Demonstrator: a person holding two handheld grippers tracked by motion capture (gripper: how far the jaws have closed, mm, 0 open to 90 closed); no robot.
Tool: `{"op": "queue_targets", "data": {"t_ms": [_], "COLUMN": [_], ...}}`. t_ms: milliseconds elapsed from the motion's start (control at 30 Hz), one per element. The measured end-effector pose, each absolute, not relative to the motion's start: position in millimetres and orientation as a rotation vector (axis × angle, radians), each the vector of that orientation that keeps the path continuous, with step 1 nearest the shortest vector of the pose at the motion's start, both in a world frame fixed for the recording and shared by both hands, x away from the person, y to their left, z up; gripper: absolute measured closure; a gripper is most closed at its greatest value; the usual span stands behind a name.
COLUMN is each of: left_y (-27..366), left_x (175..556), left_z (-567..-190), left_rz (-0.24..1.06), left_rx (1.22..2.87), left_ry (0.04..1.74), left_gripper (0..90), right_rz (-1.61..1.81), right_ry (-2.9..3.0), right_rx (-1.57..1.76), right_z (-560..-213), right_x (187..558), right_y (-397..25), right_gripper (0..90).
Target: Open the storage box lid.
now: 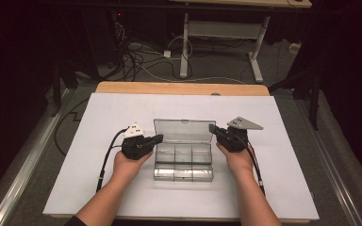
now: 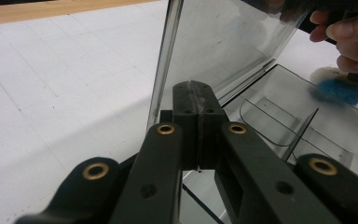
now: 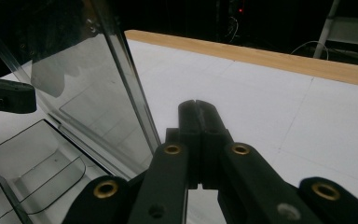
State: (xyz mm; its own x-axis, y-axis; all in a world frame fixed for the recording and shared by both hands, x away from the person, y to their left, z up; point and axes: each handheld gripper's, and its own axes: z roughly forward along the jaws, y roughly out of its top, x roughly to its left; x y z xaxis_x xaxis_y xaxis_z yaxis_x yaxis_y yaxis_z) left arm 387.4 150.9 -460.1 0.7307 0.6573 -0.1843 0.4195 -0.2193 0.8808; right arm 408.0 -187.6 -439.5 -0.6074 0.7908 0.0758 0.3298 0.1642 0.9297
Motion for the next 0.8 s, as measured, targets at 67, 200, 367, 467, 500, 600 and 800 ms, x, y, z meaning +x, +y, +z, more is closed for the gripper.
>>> {"op": "queue_targets", "data": {"t_ms": [67,200,367,467,500,600,800], "left_y": [151,151,153,158,161,169,182], "left_x": [388,389,388,385,384,379,388], "left_z": [-460,-461,-461,-459,-458,-456,-458], "left_rz": [0.275,0.274,0.267,0.271,0.273,0.328,0.351], "left_rx": [1.853,1.851,1.854,1.847,1.846,1.829,1.785], "left_ry": [0.84,0.843,0.84,0.836,0.835,0.846,0.93], "left_gripper": [87.5,87.5,87.6,87.6,87.6,87.5,87.6], "right_rz": [1.437,1.437,1.435,1.434,1.435,1.431,1.437], "right_ry": [2.019,2.019,2.019,2.018,2.017,2.015,2.016], "right_rx": [1.062,1.067,1.08,1.08,1.082,1.087,1.088], "right_z": [-439,-439,-440,-440,-440,-440,-439], "right_x": [409,411,414,416,416,417,418], "right_y": [-187,-187,-186,-185,-185,-184,-184], "right_gripper": [90.0,90.0,90.0,90.0,90.0,90.0,90.0]}}
